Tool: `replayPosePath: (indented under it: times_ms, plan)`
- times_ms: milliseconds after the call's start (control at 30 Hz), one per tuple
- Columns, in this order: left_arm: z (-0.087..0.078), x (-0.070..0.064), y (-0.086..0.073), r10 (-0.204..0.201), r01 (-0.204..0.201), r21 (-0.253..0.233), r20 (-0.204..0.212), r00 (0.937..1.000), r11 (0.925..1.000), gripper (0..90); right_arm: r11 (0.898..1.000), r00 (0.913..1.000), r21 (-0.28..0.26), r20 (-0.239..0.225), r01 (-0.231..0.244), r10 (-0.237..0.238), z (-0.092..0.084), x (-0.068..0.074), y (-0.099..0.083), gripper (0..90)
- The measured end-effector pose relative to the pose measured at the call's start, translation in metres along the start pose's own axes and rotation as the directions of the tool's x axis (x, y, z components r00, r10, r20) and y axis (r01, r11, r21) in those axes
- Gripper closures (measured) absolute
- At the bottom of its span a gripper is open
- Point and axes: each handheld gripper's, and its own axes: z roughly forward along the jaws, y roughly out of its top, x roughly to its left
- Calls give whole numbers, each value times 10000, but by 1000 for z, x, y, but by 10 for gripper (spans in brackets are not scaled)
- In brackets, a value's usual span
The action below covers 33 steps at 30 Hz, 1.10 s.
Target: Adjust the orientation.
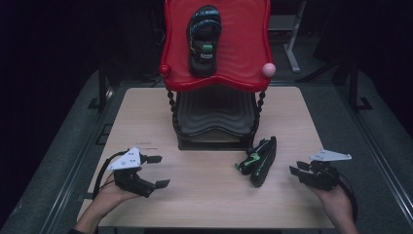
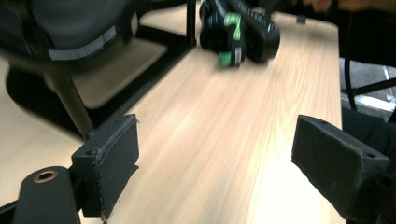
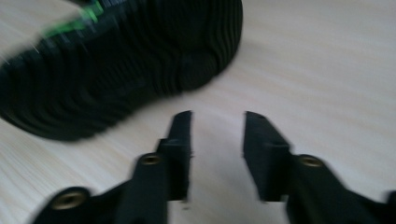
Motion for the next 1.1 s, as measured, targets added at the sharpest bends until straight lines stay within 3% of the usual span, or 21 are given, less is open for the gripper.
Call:
replayPosePath:
  times_ms: [33, 67, 100, 133, 167, 200, 300, 400, 567, 800, 1000, 1100]
  plan:
    - [2, 0, -9, -31, 33, 196, -105, 9999, 9998, 148, 9997, 9998, -217, -165, 109, -112, -1, 1, 9, 787]
    - [2, 0, -9, -31, 33, 196, -105, 9999, 9998, 144, 9997, 9998, -217, -165, 109, -112, -1, 1, 9, 787]
    - [5, 0, -17, -126, 132, 454, -141, 9998, 9989, 129, 9988, 9988, -439, -438, 212, -231, -2, 3, 19, 871]
    - [5, 0, -17, -126, 132, 454, -141, 9998, 9989, 110, 9988, 9988, -439, -438, 212, -231, -2, 3, 19, 871]
    - [10, 0, -26, -243, 257, 795, -187, 9995, 9965, 97, 9972, 9966, -689, -745, 305, -356, -2, 4, 29, 897]
    - [10, 0, -26, -243, 257, 795, -187, 9995, 9965, 94, 9972, 9966, -689, -745, 305, -356, -2, 4, 29, 897]
    - [21, 1, -39, -246, 282, 1501, -261, 9994, 9883, 55, 9932, 9902, -1080, -1269, 442, -579, 1, 7, 50, 898]
    - [26, 2, -44, -300, 340, 1775, -252, 9992, 9835, 19, 9920, 9882, -1138, -1365, 547, -701, 6, 10, 58, 898]
    - [33, 2, -48, -44, 92, 2041, -240, 9997, 9789, 19, 9901, 9848, -1175, -1462, 766, -936, 25, 14, 75, 899]
    - [40, 2, -57, 24, -7, 2473, -66, 10000, 9689, 19, 9919, 9860, -786, -1255, 1001, -1095, 40, 15, 80, 899]
    - [41, -1, -57, 482, -439, 2626, -100, 9988, 9639, 20, 9913, 9867, -889, -1221, 969, -1074, 31, 11, 72, 900]
    - [41, 0, -57, 442, -402, 2616, -96, 9990, 9643, 20, 9920, 9881, -919, -1190, 869, -976, 24, 6, 66, 900]
